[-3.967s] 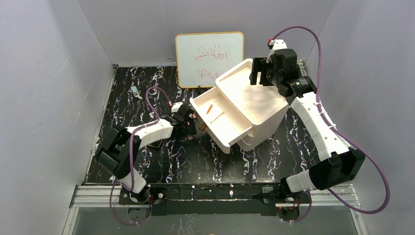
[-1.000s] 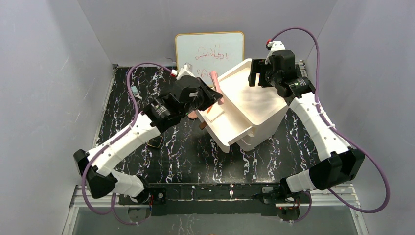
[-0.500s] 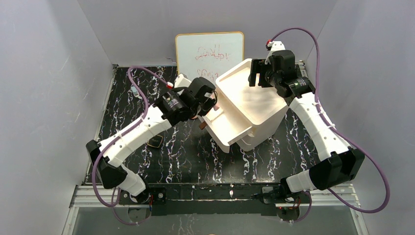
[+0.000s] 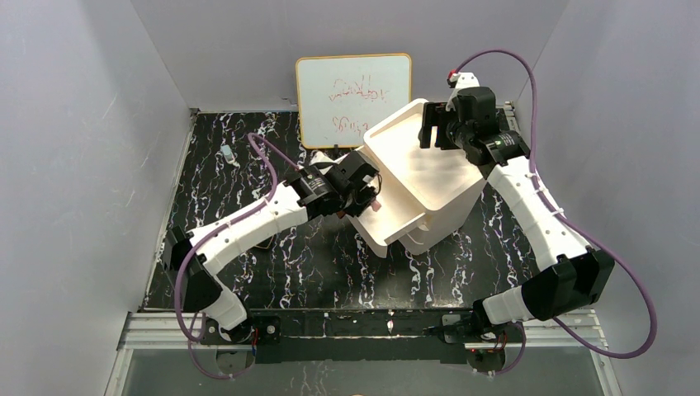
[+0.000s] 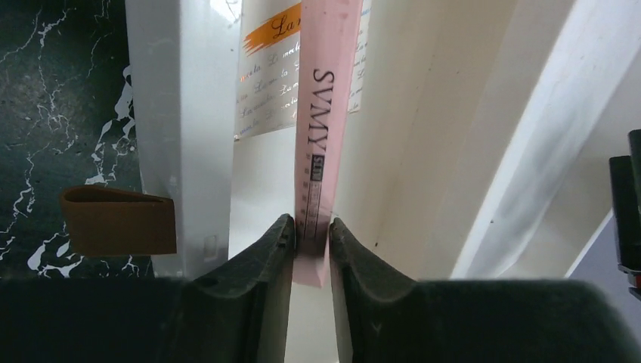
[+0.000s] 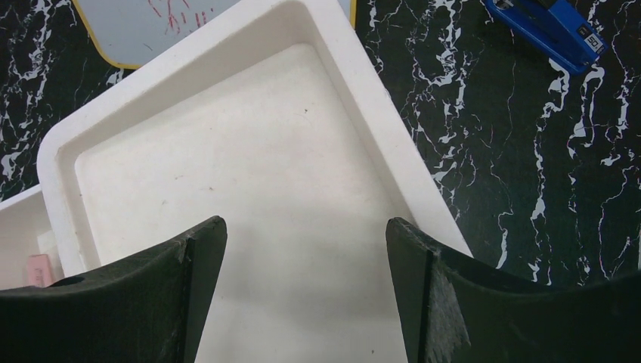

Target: Organize the makeup

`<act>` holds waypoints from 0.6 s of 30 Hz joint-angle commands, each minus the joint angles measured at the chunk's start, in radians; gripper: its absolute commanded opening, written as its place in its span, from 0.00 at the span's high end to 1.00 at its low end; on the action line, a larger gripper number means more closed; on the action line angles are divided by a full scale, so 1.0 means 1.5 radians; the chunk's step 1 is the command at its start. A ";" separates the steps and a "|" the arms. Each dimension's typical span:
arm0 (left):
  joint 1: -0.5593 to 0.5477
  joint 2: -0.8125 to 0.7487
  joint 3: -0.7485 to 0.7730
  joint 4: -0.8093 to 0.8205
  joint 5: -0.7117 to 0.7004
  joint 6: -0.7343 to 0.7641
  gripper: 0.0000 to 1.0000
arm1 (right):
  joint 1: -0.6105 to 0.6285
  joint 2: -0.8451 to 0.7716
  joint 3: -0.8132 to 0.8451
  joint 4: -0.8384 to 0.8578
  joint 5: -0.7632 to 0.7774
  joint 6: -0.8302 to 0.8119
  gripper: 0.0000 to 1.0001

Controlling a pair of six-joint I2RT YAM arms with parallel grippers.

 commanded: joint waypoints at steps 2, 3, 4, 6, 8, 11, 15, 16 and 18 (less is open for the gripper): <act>-0.003 0.001 -0.032 0.057 0.021 -0.009 0.53 | 0.005 -0.019 -0.006 0.021 0.001 0.006 0.15; -0.003 0.003 -0.028 0.063 0.024 -0.004 0.44 | 0.005 -0.020 -0.005 0.022 0.000 0.006 0.15; -0.003 0.007 -0.020 0.064 0.024 0.003 0.37 | 0.005 -0.020 -0.007 0.022 0.001 0.005 0.15; -0.003 0.013 -0.001 0.071 0.015 0.028 0.32 | 0.005 -0.021 -0.007 0.023 0.000 0.005 0.15; -0.003 0.012 0.027 0.084 -0.013 0.074 0.31 | 0.005 -0.021 -0.008 0.024 -0.002 0.006 0.15; -0.003 -0.012 0.052 0.170 -0.055 0.223 0.29 | 0.005 -0.022 -0.010 0.026 -0.004 0.006 0.15; -0.003 -0.095 0.003 0.374 -0.043 0.522 0.17 | 0.005 -0.025 -0.010 0.025 -0.002 0.005 0.15; -0.003 -0.122 -0.021 0.429 -0.018 0.618 0.11 | 0.005 -0.026 -0.011 0.025 -0.001 0.005 0.15; -0.003 -0.183 -0.070 0.508 0.032 0.822 0.02 | 0.005 -0.028 -0.012 0.024 0.000 0.002 0.15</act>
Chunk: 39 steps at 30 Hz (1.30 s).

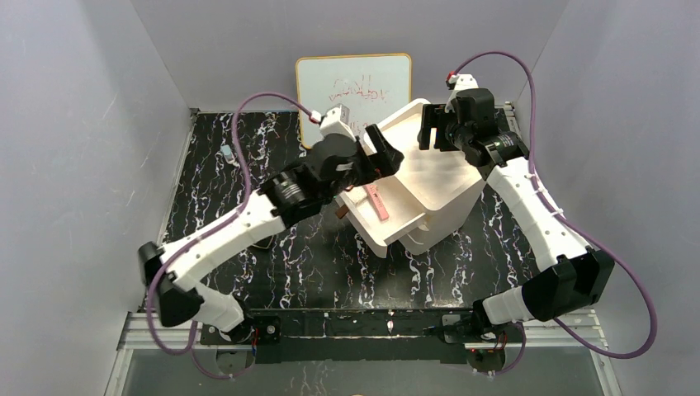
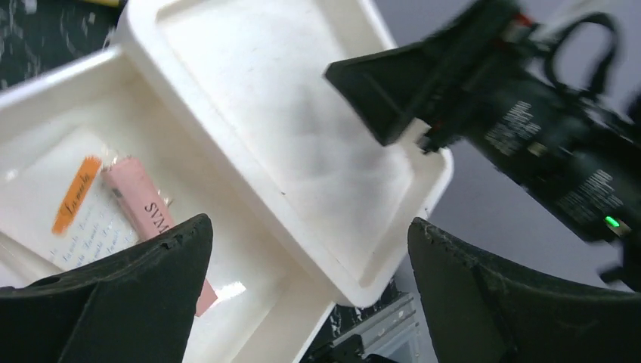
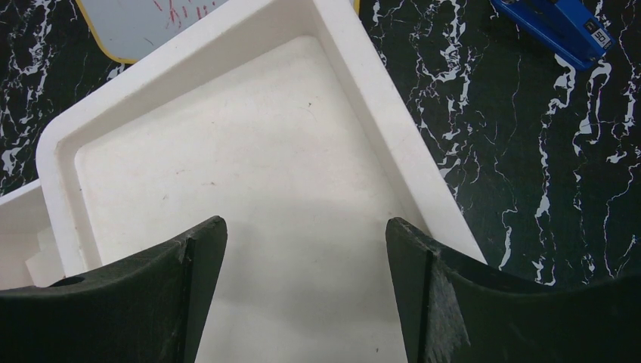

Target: Organize the makeup

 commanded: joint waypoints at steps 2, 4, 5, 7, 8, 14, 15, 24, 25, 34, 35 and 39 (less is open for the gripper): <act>-0.003 -0.188 -0.088 0.198 0.029 0.548 0.02 | 0.002 -0.029 -0.001 0.024 0.003 0.000 0.15; -0.003 -0.241 -0.117 0.144 -0.005 0.658 0.02 | 0.002 -0.031 -0.003 0.024 0.005 0.000 0.14; -0.003 -0.264 -0.134 0.111 -0.024 0.694 0.02 | 0.001 -0.031 -0.004 0.024 0.007 -0.001 0.15; -0.003 -0.304 -0.176 0.034 -0.060 0.740 0.02 | 0.002 -0.031 -0.006 0.026 0.008 0.000 0.15; -0.003 -0.319 -0.196 0.004 -0.068 0.749 0.01 | 0.002 -0.030 -0.006 0.028 0.005 -0.001 0.15; -0.003 -0.351 -0.320 -0.060 -0.024 0.768 0.02 | 0.005 -0.011 0.004 0.029 -0.010 0.008 0.15; -0.003 -0.346 -0.341 -0.050 -0.012 0.777 0.02 | 0.005 -0.008 0.006 0.029 -0.013 0.009 0.15; -0.003 -0.303 -0.440 0.083 0.024 0.846 0.02 | 0.011 -0.022 0.041 0.034 -0.062 -0.010 0.14; -0.003 -0.302 -0.442 0.093 0.027 0.850 0.01 | 0.013 -0.017 0.066 0.024 -0.076 -0.018 0.14; -0.003 -0.287 -0.457 0.165 0.056 0.871 0.02 | 0.018 0.065 0.229 -0.066 0.131 -0.114 0.13; -0.003 -0.283 -0.457 0.172 0.061 0.872 0.02 | 0.012 0.070 0.225 -0.064 0.131 -0.116 0.13; -0.003 -0.263 -0.444 0.176 0.067 0.891 0.02 | -0.041 0.086 0.209 -0.059 0.088 -0.107 0.13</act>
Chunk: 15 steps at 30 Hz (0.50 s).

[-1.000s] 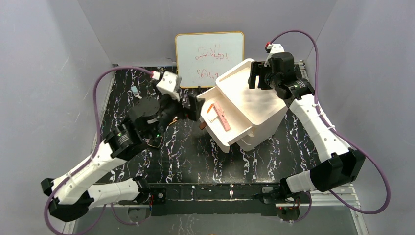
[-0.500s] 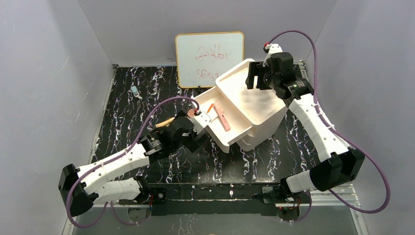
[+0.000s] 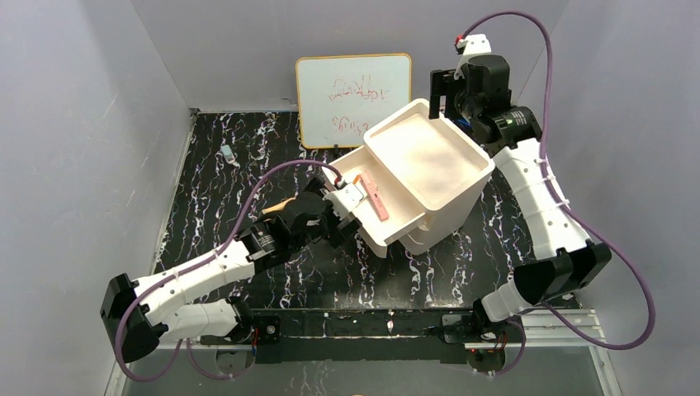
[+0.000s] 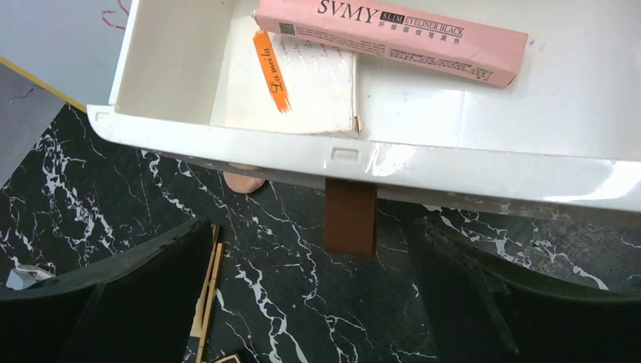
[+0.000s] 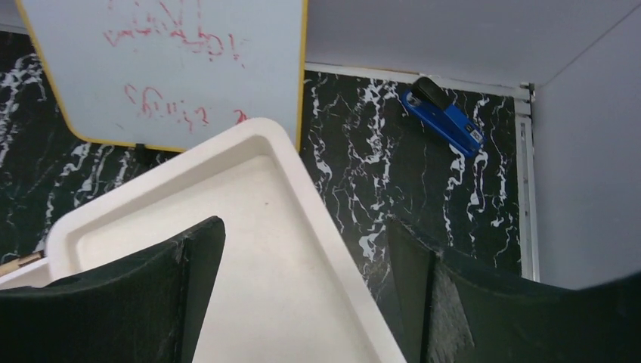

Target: Organize the makeup

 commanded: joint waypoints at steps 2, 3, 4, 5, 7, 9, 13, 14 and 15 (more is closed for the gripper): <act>-0.002 0.019 0.008 0.034 0.018 0.036 0.02 | -0.083 0.035 -0.004 -0.016 -0.026 0.002 0.12; -0.002 0.021 0.008 0.041 0.019 0.039 0.02 | -0.102 0.038 -0.003 -0.016 -0.052 0.014 0.12; -0.002 0.023 0.007 0.045 0.021 0.042 0.02 | -0.115 0.040 -0.004 -0.012 -0.074 0.024 0.12; -0.001 0.026 0.008 0.049 0.022 0.044 0.02 | -0.122 0.041 -0.008 -0.008 -0.086 0.025 0.12; -0.001 0.032 0.007 0.055 0.023 0.047 0.02 | -0.128 0.044 -0.018 -0.005 -0.090 0.021 0.12; 0.001 0.036 0.002 0.069 0.026 0.047 0.01 | -0.131 0.043 -0.035 0.002 -0.091 0.018 0.12; 0.008 0.044 -0.007 0.107 0.039 0.042 0.01 | -0.135 0.039 -0.067 0.013 -0.117 0.029 0.12; 0.010 0.049 -0.006 0.113 0.043 0.041 0.01 | -0.134 0.036 -0.073 0.016 -0.132 0.034 0.12; 0.012 0.054 -0.003 0.117 0.046 0.041 0.02 | -0.135 0.031 -0.081 0.021 -0.146 0.038 0.12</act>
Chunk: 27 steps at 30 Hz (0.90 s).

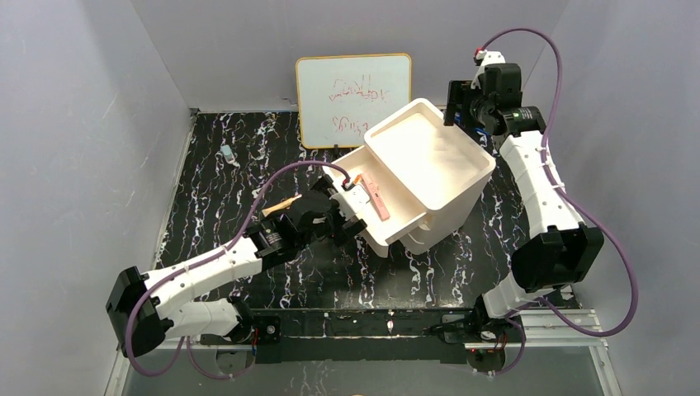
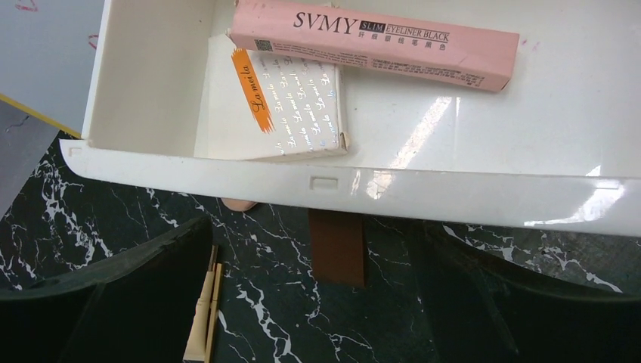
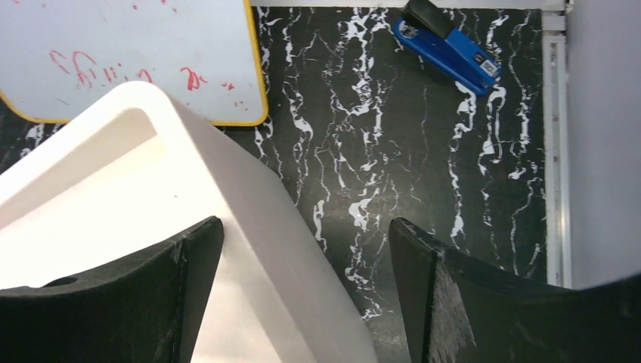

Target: Organize the makeup

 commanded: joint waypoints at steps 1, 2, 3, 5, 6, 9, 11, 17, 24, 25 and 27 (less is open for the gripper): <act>0.009 0.018 0.001 0.075 0.024 0.000 0.01 | 0.002 -0.029 -0.030 0.036 -0.065 0.023 0.12; 0.011 0.023 0.004 0.078 0.026 0.000 0.02 | 0.002 -0.035 -0.038 0.040 -0.067 0.025 0.12; 0.012 0.027 0.006 0.083 0.029 0.000 0.01 | 0.002 -0.042 -0.046 0.046 -0.091 0.026 0.12; 0.016 0.037 0.010 0.093 0.037 0.001 0.02 | 0.003 -0.053 -0.058 0.053 -0.110 0.026 0.11; 0.018 0.042 0.013 0.097 0.040 0.001 0.02 | 0.003 -0.055 -0.061 0.052 -0.111 0.027 0.11; 0.022 0.062 0.022 0.112 0.050 0.001 0.02 | 0.003 -0.055 -0.072 0.048 -0.112 0.028 0.11; 0.025 0.075 0.026 0.130 0.054 0.000 0.02 | 0.004 -0.057 -0.083 0.050 -0.116 0.035 0.11; 0.038 0.149 0.069 0.185 0.067 0.002 0.02 | 0.004 -0.059 -0.096 0.053 -0.138 0.052 0.11; 0.042 0.230 0.145 0.225 0.105 0.007 0.01 | 0.013 -0.059 -0.102 0.054 -0.158 0.061 0.11; 0.042 0.239 0.157 0.223 0.110 0.009 0.02 | 0.015 -0.059 -0.103 0.054 -0.159 0.062 0.11; 0.042 0.247 0.177 0.219 0.118 0.012 0.02 | 0.019 -0.059 -0.104 0.054 -0.159 0.062 0.11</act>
